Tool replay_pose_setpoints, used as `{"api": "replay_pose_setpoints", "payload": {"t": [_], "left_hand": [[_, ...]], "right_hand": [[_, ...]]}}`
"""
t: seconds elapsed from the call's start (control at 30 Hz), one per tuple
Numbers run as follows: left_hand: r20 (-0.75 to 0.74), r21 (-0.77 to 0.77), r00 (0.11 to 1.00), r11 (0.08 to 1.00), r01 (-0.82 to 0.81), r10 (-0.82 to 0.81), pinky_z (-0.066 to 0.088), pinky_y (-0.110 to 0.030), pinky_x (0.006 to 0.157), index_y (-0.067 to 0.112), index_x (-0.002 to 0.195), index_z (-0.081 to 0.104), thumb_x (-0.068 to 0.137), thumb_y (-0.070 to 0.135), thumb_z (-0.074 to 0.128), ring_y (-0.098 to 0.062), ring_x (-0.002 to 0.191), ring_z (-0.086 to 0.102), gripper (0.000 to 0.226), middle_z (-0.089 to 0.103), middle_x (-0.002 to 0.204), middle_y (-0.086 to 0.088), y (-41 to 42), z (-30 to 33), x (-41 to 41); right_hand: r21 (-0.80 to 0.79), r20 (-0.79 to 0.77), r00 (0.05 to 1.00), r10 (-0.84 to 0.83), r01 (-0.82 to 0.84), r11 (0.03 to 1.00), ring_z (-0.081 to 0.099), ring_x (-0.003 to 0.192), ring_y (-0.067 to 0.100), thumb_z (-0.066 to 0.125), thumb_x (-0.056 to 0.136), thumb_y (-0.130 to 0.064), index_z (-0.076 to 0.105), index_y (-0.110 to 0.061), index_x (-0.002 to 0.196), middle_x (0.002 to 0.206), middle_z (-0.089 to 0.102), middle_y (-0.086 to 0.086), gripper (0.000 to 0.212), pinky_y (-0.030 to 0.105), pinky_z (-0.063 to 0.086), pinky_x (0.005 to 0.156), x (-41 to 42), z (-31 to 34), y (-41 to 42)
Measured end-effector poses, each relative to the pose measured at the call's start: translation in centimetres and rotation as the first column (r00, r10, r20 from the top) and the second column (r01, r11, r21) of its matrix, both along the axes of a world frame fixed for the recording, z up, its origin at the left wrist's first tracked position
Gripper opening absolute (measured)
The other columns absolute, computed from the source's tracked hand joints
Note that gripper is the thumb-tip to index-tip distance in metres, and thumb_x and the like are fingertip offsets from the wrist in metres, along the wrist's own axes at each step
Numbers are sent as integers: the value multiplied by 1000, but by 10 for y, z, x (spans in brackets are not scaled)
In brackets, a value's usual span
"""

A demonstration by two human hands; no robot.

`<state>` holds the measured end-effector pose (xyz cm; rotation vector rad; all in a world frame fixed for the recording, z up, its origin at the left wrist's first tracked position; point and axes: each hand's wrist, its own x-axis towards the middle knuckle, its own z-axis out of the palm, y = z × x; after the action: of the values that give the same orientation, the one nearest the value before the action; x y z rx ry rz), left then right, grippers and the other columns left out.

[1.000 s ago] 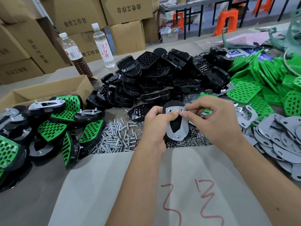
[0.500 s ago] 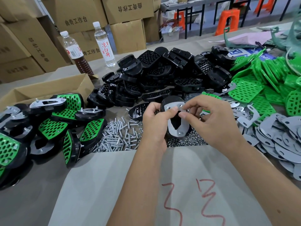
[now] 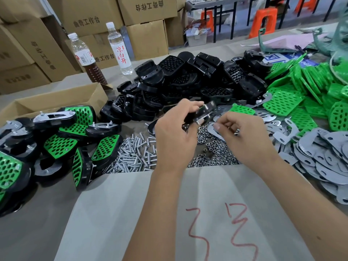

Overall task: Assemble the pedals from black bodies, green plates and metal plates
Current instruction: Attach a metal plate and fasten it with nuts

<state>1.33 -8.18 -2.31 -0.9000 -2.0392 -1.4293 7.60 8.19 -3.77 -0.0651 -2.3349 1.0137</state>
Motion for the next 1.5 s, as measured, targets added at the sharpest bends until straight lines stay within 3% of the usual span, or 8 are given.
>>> {"api": "replay_pose_setpoints", "payload": {"t": [0.13, 0.27, 0.4, 0.53, 0.77, 0.9, 1.3, 1.5], "left_hand": [[210, 257, 970, 950, -178, 125, 52, -24, 68, 24, 89, 61, 81, 7, 83, -6, 72, 64, 29, 69, 82, 8, 0, 4, -4], [430, 350, 895, 892, -286, 118, 52, -31, 68, 20, 83, 57, 78, 14, 83, -13, 70, 59, 27, 68, 81, -8, -6, 3, -9], [637, 335, 769, 876, -346, 61, 51, -42, 70, 13, 79, 58, 78, 11, 84, -20, 70, 56, 26, 64, 77, -7, -7, 1, -13], [764, 267, 644, 933, -240, -53, 49, -41, 68, 16, 70, 55, 73, 11, 85, -22, 71, 59, 30, 64, 74, -6, -8, 1, -11], [822, 206, 552, 977, -58, -141, 51, -34, 62, 14, 78, 54, 80, 7, 82, -23, 69, 63, 28, 65, 76, -8, -3, 4, -3], [828, 178, 543, 984, -21, -138, 48, -26, 53, 15, 74, 52, 81, 8, 82, -17, 59, 61, 32, 65, 69, -1, -1, 4, -2], [858, 195, 489, 980, -29, -156, 52, -37, 71, 12, 84, 58, 85, 5, 79, -25, 76, 65, 22, 68, 88, -13, 4, 2, 1], [856, 191, 496, 981, -36, -148, 54, -40, 74, 12, 85, 59, 86, 5, 79, -25, 76, 67, 21, 70, 87, -10, 6, 2, -1]], "right_hand": [[269, 190, 970, 149, -197, 943, 53, 82, 10, 84, 84, -17, 80, -24, 91, 87, 61, -8, 11, 37, 48, 81, 1, 0, -3], [296, 341, 928, 149, -257, 920, 53, 106, 17, 81, 88, -32, 79, -34, 91, 95, 57, -12, 4, 44, 47, 91, 0, 5, -8], [292, 345, 931, 116, -224, 930, 51, 98, 10, 78, 91, -25, 71, -30, 84, 90, 56, -15, 11, 43, 47, 91, -2, 3, -9], [-1, 129, 990, 63, -63, 998, 58, 72, 4, 76, 91, -11, 65, -23, 79, 73, 65, -13, 21, 17, 44, 68, -1, 2, -6], [-390, -86, 996, 13, -46, 920, 67, 72, 11, 80, 87, -3, 81, -17, 91, 78, 75, -6, 15, 30, 61, 70, 0, 4, 1], [-315, -95, 995, 10, -39, 948, 71, 79, 14, 78, 89, -2, 82, -17, 97, 87, 76, -5, 17, 36, 63, 79, 0, 2, -3], [-29, -206, 978, 36, -43, 999, 66, 75, 13, 83, 85, -4, 81, -12, 89, 81, 72, -2, 10, 40, 57, 66, 0, 1, -7], [-58, -208, 978, 33, -46, 997, 67, 79, 16, 82, 86, -3, 81, -9, 100, 86, 73, -1, 15, 40, 59, 71, -2, -1, -8]]}}
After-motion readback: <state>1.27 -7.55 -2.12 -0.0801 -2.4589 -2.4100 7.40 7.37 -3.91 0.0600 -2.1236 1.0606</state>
